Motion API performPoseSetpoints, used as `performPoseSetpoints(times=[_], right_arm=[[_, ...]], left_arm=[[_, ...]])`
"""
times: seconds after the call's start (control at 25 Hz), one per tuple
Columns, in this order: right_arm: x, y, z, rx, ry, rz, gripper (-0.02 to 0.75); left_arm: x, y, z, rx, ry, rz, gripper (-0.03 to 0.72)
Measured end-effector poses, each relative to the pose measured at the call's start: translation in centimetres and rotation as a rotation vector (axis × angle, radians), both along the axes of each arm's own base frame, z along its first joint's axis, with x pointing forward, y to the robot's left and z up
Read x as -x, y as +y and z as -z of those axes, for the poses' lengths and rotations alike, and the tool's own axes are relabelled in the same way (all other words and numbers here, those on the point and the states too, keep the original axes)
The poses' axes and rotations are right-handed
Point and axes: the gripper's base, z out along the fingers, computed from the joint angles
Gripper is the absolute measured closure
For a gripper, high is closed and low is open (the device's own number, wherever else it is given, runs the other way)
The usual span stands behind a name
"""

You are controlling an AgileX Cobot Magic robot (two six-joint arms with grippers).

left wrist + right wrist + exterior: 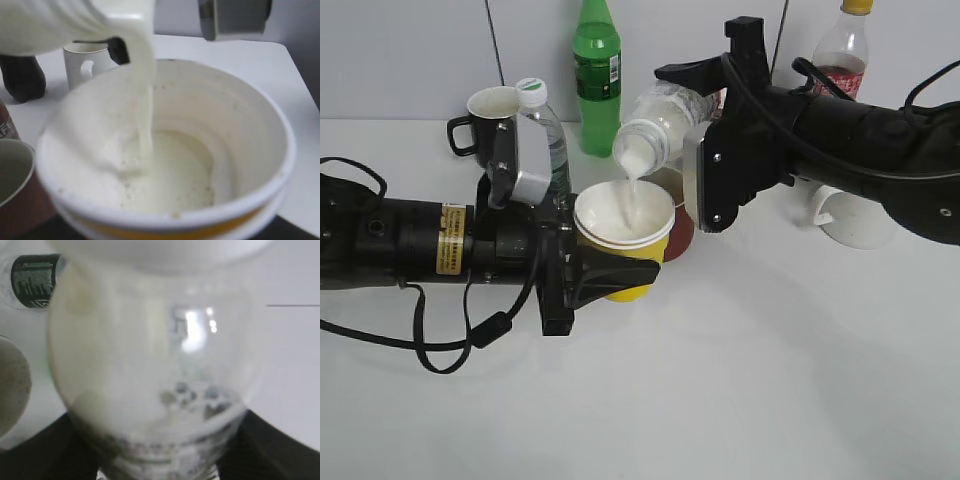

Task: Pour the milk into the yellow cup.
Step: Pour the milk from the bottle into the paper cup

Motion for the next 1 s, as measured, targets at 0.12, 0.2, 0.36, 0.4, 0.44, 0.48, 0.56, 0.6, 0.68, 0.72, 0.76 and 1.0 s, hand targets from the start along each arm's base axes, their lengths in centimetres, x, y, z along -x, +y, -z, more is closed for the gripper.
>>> performPoseSetpoints(times=[0.12, 0.2, 0.36, 0.4, 0.44, 0.48, 0.56, 0.6, 0.68, 0.72, 0.76, 1.0], right_arm=[[0.0, 0.0, 0.0, -0.027, 0.025, 0.005, 0.307], [0.0, 0.0, 0.0, -0.050, 0.049, 0.009, 0.307], [0.0, 0.0, 0.0, -0.106, 0.106, 0.020, 0.307], [0.0, 0.0, 0.0, -0.127, 0.129, 0.025, 0.307], [0.0, 0.0, 0.0, -0.157, 0.157, 0.035, 0.307], [-0.1, -0.1, -0.1, -0.191, 0.187, 0.048, 0.307], [-0.2, -0.2, -0.2, -0.283, 0.262, 0.088, 0.307], [-0.3, -0.3, -0.2, -0.335, 0.305, 0.110, 0.307], [-0.5, -0.5, -0.3, -0.442, 0.390, 0.150, 0.307], [-0.6, -0.6, -0.3, -0.493, 0.428, 0.171, 0.307], [-0.7, -0.7, -0.3, -0.534, 0.457, 0.189, 0.307], [-1.1, -1.2, -0.2, -0.801, 0.672, 0.301, 0.307]], left_arm=[[-0.1, 0.0, 0.0, 0.004, 0.002, -0.007, 0.342], [-0.1, 0.0, 0.0, 0.006, 0.003, -0.013, 0.342], [-0.5, 0.0, -0.2, 0.032, 0.015, -0.061, 0.342], [-0.5, 0.0, -0.3, 0.035, 0.017, -0.066, 0.342], [-0.7, 0.0, -0.3, 0.043, 0.021, -0.082, 0.342], [-0.7, 0.1, -0.3, 0.045, 0.022, -0.088, 0.342], [-0.9, 0.2, -0.3, 0.045, 0.024, -0.101, 0.342], [-1.0, 0.3, -0.3, 0.045, 0.024, -0.106, 0.342], [-1.4, 1.0, -0.3, 0.044, 0.024, -0.130, 0.342], [-1.6, 1.3, -0.3, 0.045, 0.023, -0.142, 0.342], [-1.8, 1.5, -0.3, 0.045, 0.023, -0.150, 0.342], [-3.6, 4.5, -0.3, 0.044, 0.021, -0.253, 0.342]])
